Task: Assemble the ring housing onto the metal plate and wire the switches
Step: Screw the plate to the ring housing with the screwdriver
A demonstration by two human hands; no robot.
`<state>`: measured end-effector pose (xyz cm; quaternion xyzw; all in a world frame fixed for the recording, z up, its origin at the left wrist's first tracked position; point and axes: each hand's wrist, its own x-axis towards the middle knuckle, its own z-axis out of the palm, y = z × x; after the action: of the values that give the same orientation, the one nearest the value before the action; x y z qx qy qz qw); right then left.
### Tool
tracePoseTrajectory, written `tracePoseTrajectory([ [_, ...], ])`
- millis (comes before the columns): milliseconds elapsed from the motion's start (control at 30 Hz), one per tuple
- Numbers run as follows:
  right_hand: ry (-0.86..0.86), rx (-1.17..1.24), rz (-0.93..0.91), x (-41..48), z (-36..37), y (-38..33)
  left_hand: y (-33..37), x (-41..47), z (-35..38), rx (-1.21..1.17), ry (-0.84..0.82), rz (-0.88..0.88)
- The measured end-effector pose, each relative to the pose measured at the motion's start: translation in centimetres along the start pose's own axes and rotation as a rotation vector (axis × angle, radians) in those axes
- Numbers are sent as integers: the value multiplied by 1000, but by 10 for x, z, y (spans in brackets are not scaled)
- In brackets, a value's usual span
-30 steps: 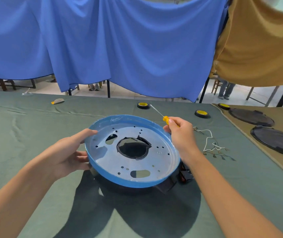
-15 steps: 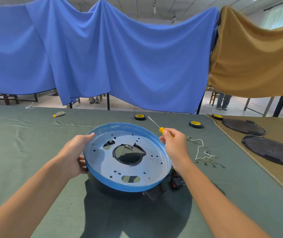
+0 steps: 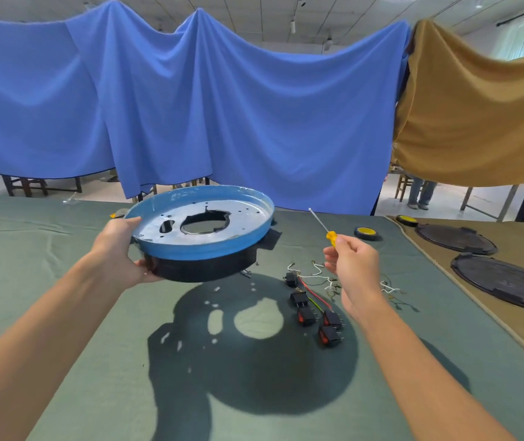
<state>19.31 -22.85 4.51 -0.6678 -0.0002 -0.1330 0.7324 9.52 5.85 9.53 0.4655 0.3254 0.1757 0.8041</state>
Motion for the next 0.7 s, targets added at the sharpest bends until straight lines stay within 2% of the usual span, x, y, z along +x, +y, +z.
tracePoseTrajectory([
  [133,-97,-46,72,-14,5,14,-6,3,0,-102,30,2],
  [200,-140,-239,26,-25,11,27,-11,5,1,-132,97,78],
  [333,-195,-846,-280,-47,23,54,-18,9,-1,-115,312,307],
  [433,-243,-1210,-565,-54,30,65,-23,12,-9,56,391,475],
  [567,-345,-1382,-596,-56,37,66,-32,16,-21,209,385,684],
  [700,-344,-1465,-662,-52,47,59,-31,19,-31,271,435,792],
])
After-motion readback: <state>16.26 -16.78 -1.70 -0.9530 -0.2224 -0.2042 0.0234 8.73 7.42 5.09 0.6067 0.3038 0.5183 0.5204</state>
